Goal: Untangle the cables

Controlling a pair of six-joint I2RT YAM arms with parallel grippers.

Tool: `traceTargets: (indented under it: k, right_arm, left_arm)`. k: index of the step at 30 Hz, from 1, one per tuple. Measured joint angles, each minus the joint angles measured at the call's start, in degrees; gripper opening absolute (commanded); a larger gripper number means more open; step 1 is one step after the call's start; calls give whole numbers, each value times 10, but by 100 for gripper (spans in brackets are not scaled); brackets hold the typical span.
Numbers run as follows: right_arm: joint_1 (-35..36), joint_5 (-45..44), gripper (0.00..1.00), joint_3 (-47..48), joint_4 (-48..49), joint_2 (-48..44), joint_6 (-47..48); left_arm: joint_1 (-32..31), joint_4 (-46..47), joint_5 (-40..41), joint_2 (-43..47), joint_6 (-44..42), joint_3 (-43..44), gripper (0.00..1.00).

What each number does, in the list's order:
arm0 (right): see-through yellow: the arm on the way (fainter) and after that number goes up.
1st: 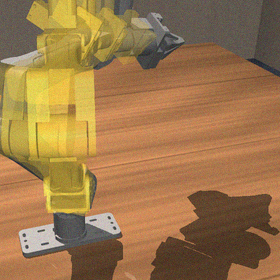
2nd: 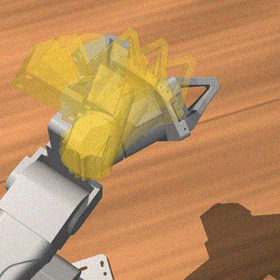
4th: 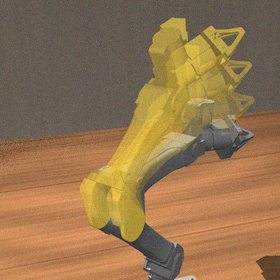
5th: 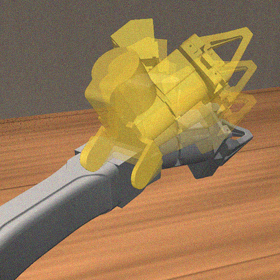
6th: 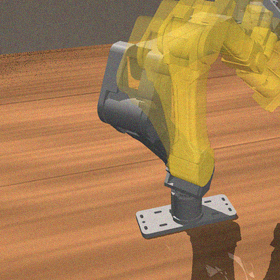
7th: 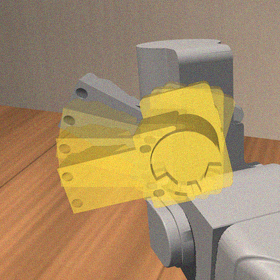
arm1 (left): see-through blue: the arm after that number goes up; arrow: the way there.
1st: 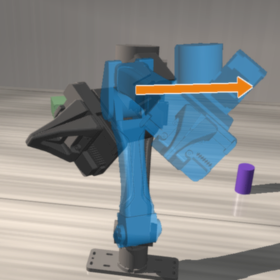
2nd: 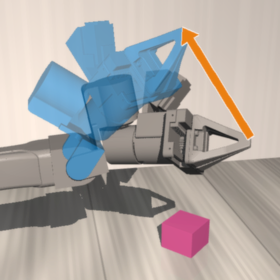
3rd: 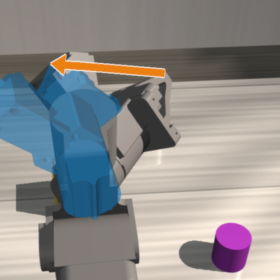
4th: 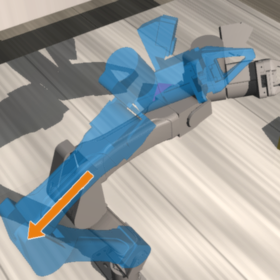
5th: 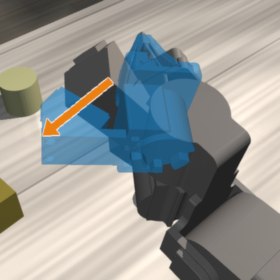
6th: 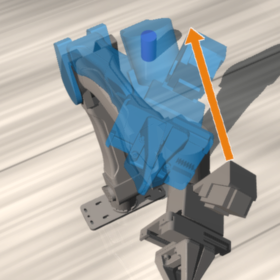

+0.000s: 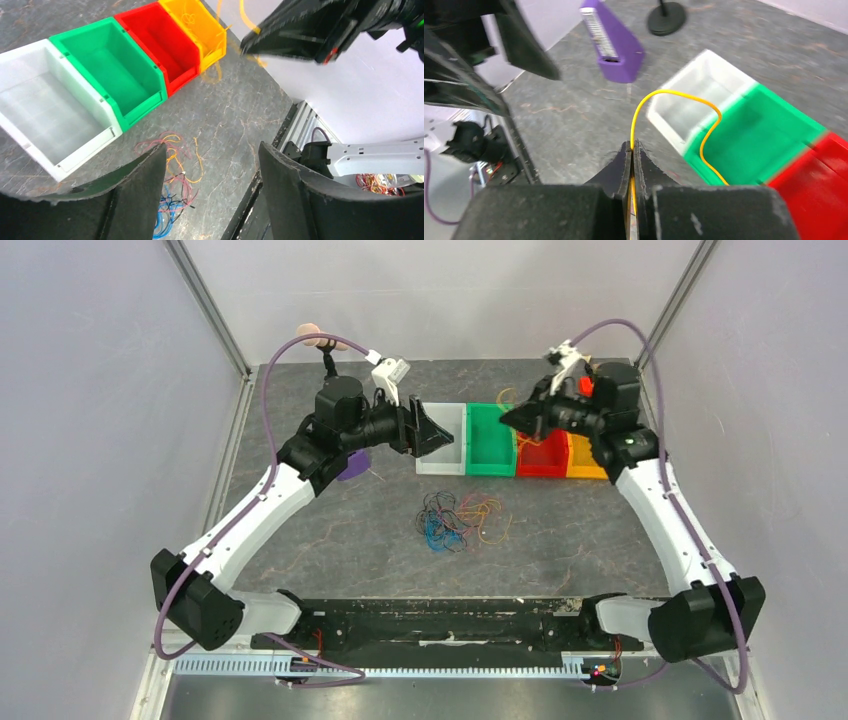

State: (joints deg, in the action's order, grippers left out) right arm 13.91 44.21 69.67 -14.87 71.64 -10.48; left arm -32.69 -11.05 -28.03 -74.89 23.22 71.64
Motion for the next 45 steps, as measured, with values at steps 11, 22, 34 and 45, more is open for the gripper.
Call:
traceTargets:
  k: [11, 22, 34, 45]
  right_arm:
    - [-289, 30, 0, 54, -42, 111, 90]
    - [-318, 30, 0, 69, -10, 284, 110]
    - [-341, -93, 31, 65, -37, 365, 198]
    - [-338, -90, 82, 138, -204, 315, 272]
  left_arm:
    - [20, -10, 6, -2, -2, 5, 75]
    - [21, -8, 6, -7, -2, 0, 75]
    - [30, -12, 6, -8, -2, -35, 75]
    - [31, -36, 11, 2, -31, -58, 76]
